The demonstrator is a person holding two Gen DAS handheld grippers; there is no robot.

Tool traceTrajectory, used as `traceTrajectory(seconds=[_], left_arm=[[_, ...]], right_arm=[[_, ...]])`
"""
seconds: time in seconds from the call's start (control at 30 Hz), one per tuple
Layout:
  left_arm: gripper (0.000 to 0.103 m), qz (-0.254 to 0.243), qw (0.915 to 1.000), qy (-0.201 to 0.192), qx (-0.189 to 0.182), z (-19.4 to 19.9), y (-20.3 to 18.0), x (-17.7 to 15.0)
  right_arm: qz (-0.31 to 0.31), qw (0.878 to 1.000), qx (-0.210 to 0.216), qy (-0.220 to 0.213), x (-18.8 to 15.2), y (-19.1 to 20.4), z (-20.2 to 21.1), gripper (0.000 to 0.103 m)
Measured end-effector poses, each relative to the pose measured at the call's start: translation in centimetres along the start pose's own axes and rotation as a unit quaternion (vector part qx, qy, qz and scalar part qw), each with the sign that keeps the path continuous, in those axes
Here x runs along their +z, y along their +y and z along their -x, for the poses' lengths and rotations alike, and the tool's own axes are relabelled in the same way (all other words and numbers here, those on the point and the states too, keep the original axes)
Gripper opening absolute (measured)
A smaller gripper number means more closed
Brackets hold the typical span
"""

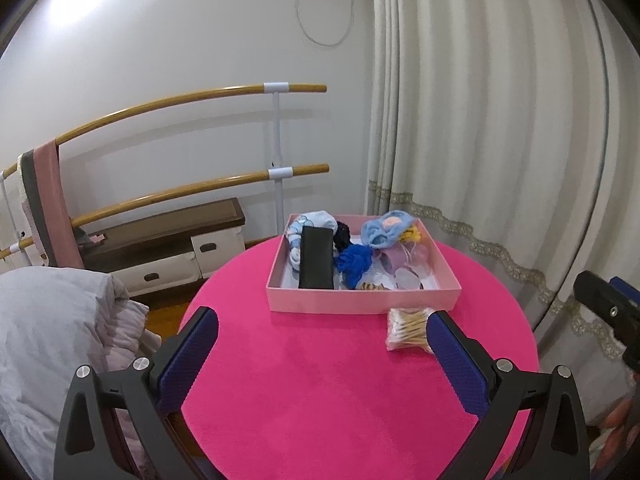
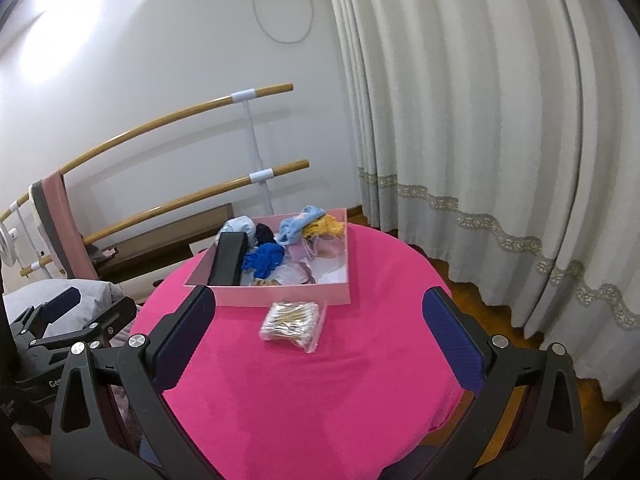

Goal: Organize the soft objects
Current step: 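Withdraw both tools from the box back over the table, then reach to the bag of cotton swabs and grasp it with the left gripper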

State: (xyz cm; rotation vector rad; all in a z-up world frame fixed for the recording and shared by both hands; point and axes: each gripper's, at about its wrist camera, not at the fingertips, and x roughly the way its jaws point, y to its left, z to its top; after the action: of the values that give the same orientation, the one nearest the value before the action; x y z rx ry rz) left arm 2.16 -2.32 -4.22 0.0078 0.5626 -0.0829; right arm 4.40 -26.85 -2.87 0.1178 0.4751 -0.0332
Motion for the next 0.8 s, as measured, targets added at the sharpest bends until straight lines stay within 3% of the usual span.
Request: traceTrajectory(seconds=[0.37, 0.8], left_arm=[[0.103, -0.021, 0.9977, 0.060, -0.023, -8.9, -4.1, 0.0], [0.103, -0.040, 0.9926, 0.108, -0.036, -18.3, -7.6, -1.1]], right_arm=[[-0.023, 0.998, -0.026, 0.045, -1.3, -3.7, -4.5, 0.103], [-0.041, 0.994, -0.014, 0.101, -3.4, -6.6, -10.2, 0.103]])
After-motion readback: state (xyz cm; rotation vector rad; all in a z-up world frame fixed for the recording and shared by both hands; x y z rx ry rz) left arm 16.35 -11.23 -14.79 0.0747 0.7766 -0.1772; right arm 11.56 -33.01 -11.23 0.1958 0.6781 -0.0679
